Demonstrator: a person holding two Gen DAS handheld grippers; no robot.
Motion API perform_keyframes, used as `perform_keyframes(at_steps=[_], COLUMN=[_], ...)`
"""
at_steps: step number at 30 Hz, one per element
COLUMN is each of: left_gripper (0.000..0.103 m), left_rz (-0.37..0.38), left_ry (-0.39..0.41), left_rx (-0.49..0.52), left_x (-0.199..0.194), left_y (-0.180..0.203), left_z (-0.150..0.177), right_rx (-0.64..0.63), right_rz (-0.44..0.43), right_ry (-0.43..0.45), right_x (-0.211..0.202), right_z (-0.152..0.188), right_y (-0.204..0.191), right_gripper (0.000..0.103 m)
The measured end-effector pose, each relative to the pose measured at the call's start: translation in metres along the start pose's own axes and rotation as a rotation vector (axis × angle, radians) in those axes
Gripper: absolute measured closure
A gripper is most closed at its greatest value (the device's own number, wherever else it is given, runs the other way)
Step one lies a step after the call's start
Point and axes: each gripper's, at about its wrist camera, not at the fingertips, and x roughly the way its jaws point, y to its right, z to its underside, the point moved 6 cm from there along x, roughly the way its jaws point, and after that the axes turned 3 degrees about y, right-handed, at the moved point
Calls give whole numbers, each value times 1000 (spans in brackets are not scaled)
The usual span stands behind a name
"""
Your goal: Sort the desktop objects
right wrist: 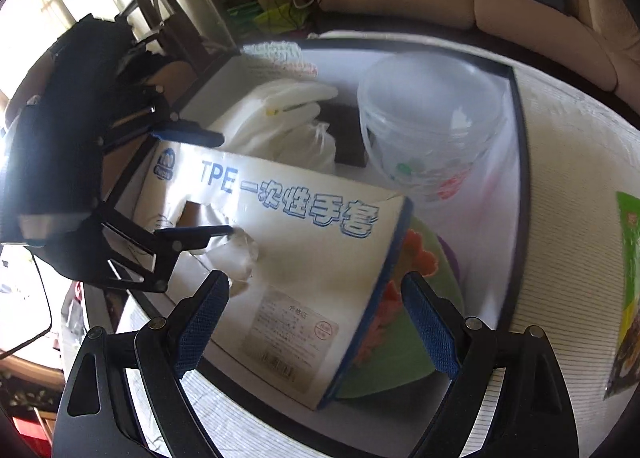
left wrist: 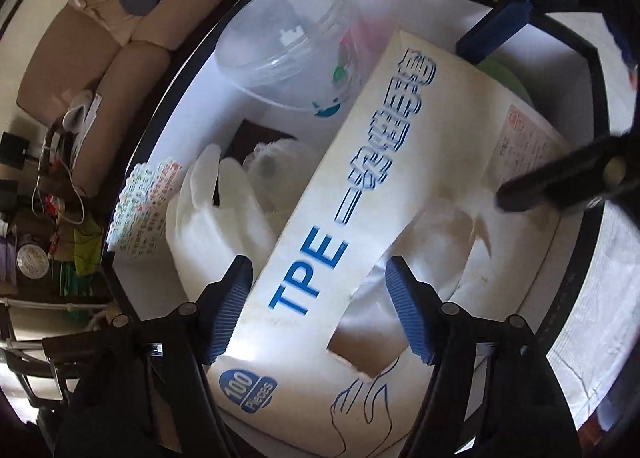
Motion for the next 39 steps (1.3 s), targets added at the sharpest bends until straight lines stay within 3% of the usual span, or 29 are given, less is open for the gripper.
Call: perform_keyframes(at_steps=[1,4,8,12,16,19,21,27,31,34,36,39], left_gripper=[45,46,46,46,46,46,46,47,48,49,48,48], left_rz=[3,6,-30,-1,14,108,248,504,688,773,778,700], left_ry=[-3,-6,28,146,210,304,423,636,779,845,831,770], left_rx=[-12,-67,-159,-428,-723,-1031,-1275,-1762,-1929,-1982,-1993,-1977], left_x=[0,0,-16,-60,-96,-113,-120,-119,-122,-128,-124,-125], left_y=[-1,-5,-16,-46,-76,-96,-98,-76,-55,-39,-32,-25], left_z=[-1,-5,-3,5,23,47,68,113,119,114,111,118], right_rx=[-10,-6,39,129,208,256,250,209,209,260,278,252], right_rz=[12,18,-45,-134,-161,-204,-211,-175,-68,-92,-99,-90], right_ry=[-6,-8,49,176,306,348,351,287,286,312,326,311], right_x=[2,5,-4,-38,-81,-100,-104,-85,-70,-68,-70,-71], right_z=[-1,-5,-12,-22,-28,-27,-26,-14,-8,-5,-2,-3], right_y=[-1,-2,1,11,23,21,10,-26,-21,-12,-6,-3], right_gripper=[12,10,10,11,10,10,9,9,9,9,9,9])
